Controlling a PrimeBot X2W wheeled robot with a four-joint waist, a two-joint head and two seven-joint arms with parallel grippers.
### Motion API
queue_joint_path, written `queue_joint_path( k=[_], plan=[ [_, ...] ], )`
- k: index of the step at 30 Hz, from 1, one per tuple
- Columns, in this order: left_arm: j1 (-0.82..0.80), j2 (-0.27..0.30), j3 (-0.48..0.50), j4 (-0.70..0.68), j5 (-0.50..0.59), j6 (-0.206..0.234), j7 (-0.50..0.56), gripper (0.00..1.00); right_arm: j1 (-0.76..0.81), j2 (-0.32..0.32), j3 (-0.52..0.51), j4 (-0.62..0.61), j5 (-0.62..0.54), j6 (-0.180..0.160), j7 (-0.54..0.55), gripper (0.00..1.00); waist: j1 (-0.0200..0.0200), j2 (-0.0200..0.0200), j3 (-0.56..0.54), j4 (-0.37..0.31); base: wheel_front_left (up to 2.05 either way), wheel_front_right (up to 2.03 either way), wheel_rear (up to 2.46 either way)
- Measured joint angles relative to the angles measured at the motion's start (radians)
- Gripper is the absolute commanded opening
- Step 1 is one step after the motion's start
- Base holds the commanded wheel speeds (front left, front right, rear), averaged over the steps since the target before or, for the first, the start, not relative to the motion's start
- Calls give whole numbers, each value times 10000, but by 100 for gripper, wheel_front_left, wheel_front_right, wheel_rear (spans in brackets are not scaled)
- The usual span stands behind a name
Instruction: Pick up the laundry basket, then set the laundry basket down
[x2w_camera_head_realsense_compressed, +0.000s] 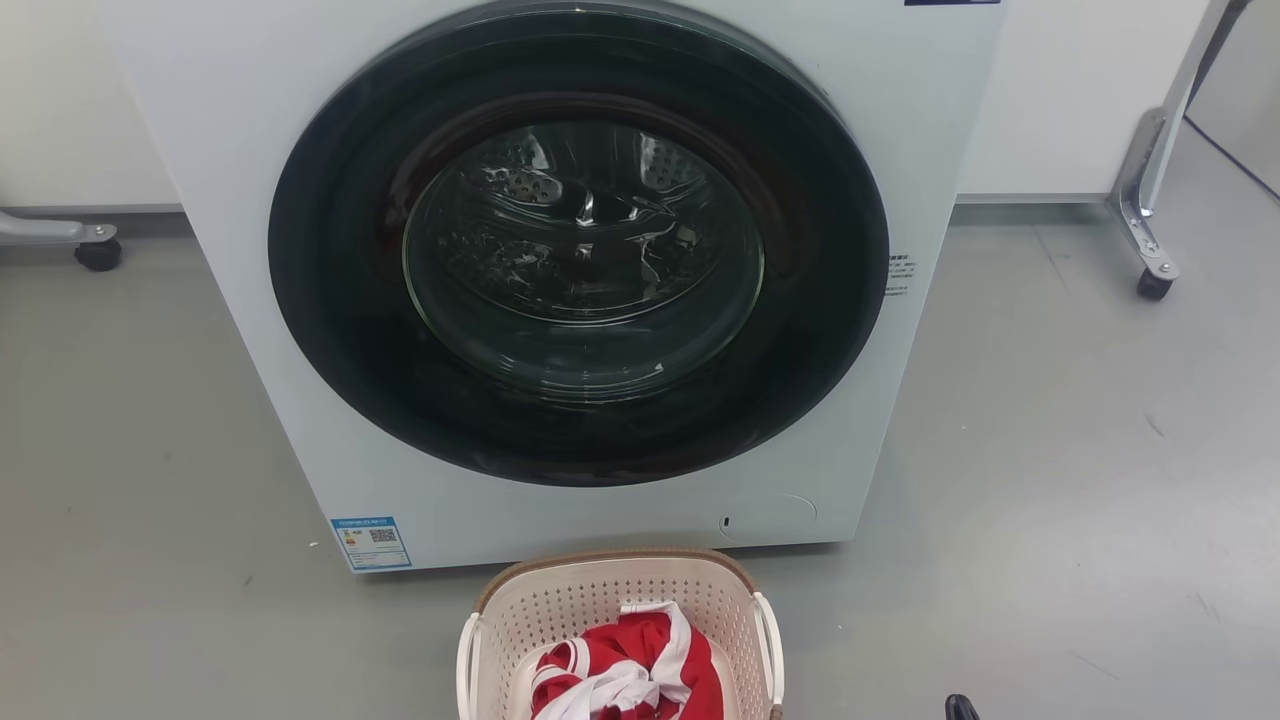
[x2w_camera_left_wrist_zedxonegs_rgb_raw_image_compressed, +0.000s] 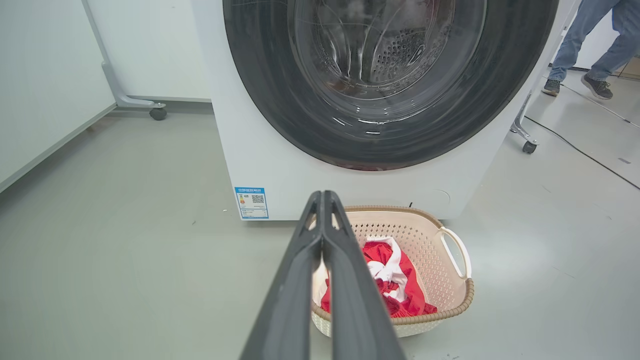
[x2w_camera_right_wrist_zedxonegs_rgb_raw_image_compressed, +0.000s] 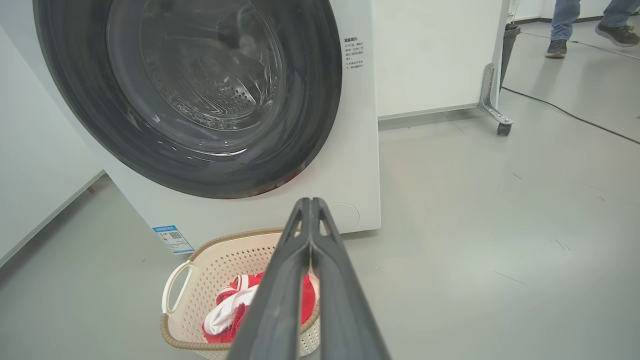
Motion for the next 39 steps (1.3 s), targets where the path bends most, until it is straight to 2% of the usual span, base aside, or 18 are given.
queue_joint_path(
  k=[8, 39],
  plan=[
    [-58, -10, 276, 90, -911, -226, 303, 0, -72, 4, -330, 82, 947, 219, 265, 0, 0, 0, 27, 20, 0, 0, 0],
    [-877, -96, 1237, 337, -5565, -982, 1546, 0, -869, 31, -1699, 637, 5530, 1011, 1549, 0, 0, 0, 105, 89, 0, 0, 0]
  ],
)
